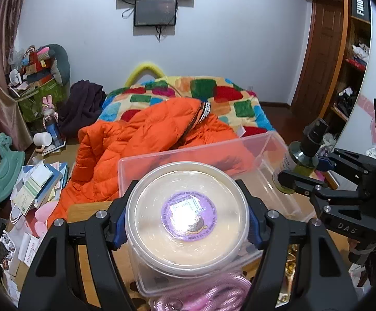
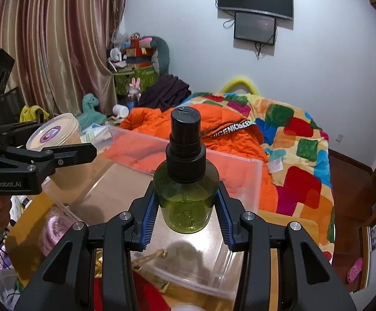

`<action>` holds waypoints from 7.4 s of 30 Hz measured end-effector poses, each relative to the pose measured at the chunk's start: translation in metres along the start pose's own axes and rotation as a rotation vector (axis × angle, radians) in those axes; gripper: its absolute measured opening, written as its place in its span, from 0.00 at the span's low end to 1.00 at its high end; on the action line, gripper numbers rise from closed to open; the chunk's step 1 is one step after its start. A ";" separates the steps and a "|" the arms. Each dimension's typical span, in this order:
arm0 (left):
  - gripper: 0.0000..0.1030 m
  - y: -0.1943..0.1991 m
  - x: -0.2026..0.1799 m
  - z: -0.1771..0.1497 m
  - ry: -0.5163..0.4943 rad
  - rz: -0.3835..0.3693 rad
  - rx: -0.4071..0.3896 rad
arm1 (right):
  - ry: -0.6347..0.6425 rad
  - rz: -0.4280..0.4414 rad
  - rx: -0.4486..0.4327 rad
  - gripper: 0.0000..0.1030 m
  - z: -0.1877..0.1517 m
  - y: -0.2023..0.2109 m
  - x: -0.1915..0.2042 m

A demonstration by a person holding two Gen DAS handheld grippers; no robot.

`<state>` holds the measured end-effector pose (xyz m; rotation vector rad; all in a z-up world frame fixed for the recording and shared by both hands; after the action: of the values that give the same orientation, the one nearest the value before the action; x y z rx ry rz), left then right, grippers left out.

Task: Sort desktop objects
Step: 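Carry the tub into the clear box while the right tool sets the bottle beside it, then lift both open tools out of the clear box back over the table, then grasp the yellow gourds with the left tool while the right tool grasps the pink compact, then lower the gourds into the clear box with the left tool while the right tool places the compact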

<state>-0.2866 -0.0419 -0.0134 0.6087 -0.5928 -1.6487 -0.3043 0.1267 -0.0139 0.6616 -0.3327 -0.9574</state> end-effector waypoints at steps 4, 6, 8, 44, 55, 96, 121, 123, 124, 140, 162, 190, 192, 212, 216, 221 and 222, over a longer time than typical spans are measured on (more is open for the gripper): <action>0.67 -0.014 0.001 -0.002 -0.005 0.000 0.033 | 0.011 0.003 0.036 0.37 -0.001 -0.018 -0.001; 0.67 -0.020 0.001 -0.003 -0.008 -0.001 0.048 | 0.010 0.009 0.055 0.37 -0.002 -0.025 -0.002; 0.67 -0.025 0.001 -0.003 -0.020 0.005 0.058 | 0.012 0.014 0.076 0.37 -0.002 -0.032 -0.003; 0.68 -0.064 -0.011 -0.029 -0.170 0.077 0.197 | 0.078 -0.001 0.224 0.38 -0.014 -0.063 0.005; 0.71 -0.055 -0.012 -0.021 -0.203 0.120 0.172 | 0.050 -0.023 0.186 0.48 -0.015 -0.040 -0.008; 0.93 0.108 -0.001 -0.089 -0.104 0.147 -0.037 | 0.002 -0.084 -0.046 0.80 -0.075 0.127 0.022; 0.91 0.068 -0.003 -0.201 -0.012 0.120 0.084 | -0.188 -0.070 0.085 0.79 -0.207 0.092 0.038; 0.84 0.065 -0.006 -0.202 -0.022 0.126 0.082 | -0.192 -0.065 0.084 0.78 -0.208 0.090 0.039; 0.77 0.064 -0.007 -0.202 -0.027 0.132 0.083 | -0.194 -0.061 0.080 0.78 -0.209 0.089 0.039; 0.25 0.050 -0.008 -0.204 -0.020 0.138 0.064 | -0.189 -0.038 0.075 0.59 -0.212 0.080 0.045; 0.18 0.078 -0.006 -0.176 0.032 0.089 -0.038 | -0.207 -0.033 0.024 0.59 -0.189 0.099 0.027; 0.18 0.091 -0.028 -0.081 0.036 -0.059 -0.145 | -0.159 -0.009 -0.067 0.59 -0.106 0.106 0.012; 0.18 0.089 -0.028 -0.072 0.036 -0.057 -0.150 | -0.152 -0.007 -0.070 0.59 -0.101 0.105 0.011; 0.18 0.045 -0.030 -0.008 0.035 -0.084 -0.126 | -0.143 0.027 -0.066 0.59 -0.035 0.066 -0.008; 0.18 0.027 -0.032 -0.001 0.014 -0.074 -0.103 | -0.153 0.036 -0.051 0.59 -0.025 0.052 -0.014; 0.18 0.009 -0.033 0.013 -0.016 -0.067 -0.076 | -0.161 0.049 -0.010 0.59 -0.018 0.031 -0.020; 0.18 0.006 -0.033 0.014 -0.020 -0.068 -0.070 | -0.161 0.054 -0.001 0.59 -0.018 0.027 -0.021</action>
<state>-0.2871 -0.0095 0.0036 0.5676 -0.5311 -1.7339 -0.2891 0.1615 -0.0094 0.5733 -0.4905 -0.9616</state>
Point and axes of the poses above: each gripper's, at about its wrist camera, not at the fingertips, and y roughly against the way its jaws point, x to its left, z to its top, the point moved 8 cm from there along -y, roughly the way its jaws point, and after that the axes turned 3 degrees about x, right-handed, at the moved point
